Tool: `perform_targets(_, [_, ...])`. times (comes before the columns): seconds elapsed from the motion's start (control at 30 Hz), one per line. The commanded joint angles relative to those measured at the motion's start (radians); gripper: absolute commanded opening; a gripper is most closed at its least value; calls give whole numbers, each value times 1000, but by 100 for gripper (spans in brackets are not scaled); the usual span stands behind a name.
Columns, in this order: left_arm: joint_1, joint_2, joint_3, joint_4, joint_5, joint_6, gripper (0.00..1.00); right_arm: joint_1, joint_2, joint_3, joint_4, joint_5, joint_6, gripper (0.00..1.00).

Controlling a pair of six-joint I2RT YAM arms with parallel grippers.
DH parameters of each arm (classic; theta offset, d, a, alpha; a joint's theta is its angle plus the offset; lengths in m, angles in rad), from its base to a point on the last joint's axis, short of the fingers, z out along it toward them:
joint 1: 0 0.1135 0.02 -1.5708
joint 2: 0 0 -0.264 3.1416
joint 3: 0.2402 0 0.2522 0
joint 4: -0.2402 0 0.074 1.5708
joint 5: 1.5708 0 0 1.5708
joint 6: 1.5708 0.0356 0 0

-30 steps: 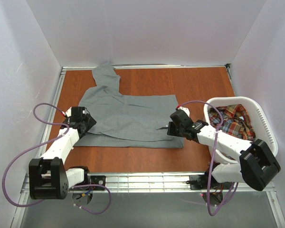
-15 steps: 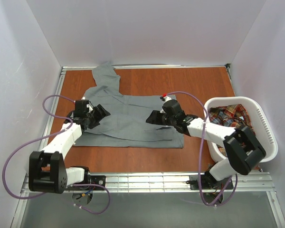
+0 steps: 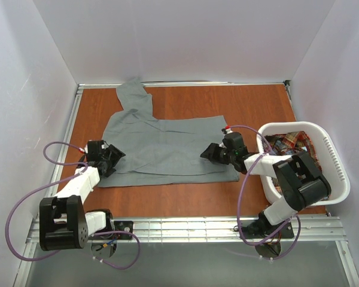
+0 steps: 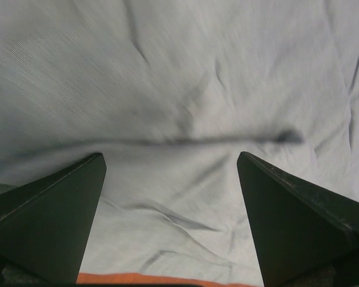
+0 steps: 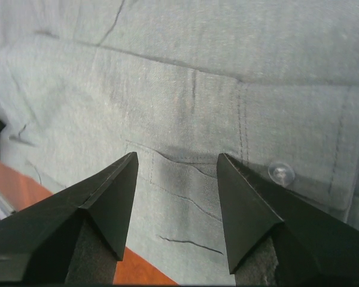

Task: Fold and stack the long sleeve shirts
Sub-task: Fold the shirt

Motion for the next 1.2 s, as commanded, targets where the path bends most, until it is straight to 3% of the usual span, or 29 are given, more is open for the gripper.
perform_targets(0.0, [29,-43,39,-59,-71,40,85,-42,-62,-26,-116,49,-34,51])
perform_targets(0.17, [29,-97,143,-185,-70,86,86,-32,-185,27,-222,-24,-97,54])
perform_targets(0.4, [27,-230,78,-312,-59,75,86,-29,-310,7,-446,-15,-126,54])
perform_targets(0.57, [29,-166,4,-280,-74,60,85,-45,-324,-45,-497,5,-110,52])
perform_targets(0.9, [38,-103,-7,-308,-199,23,85,-199,-323,-134,-552,38,-171,51])
perform_targets(1.17, [64,-91,69,-364,-240,57,85,-234,-366,-38,-664,118,-270,51])
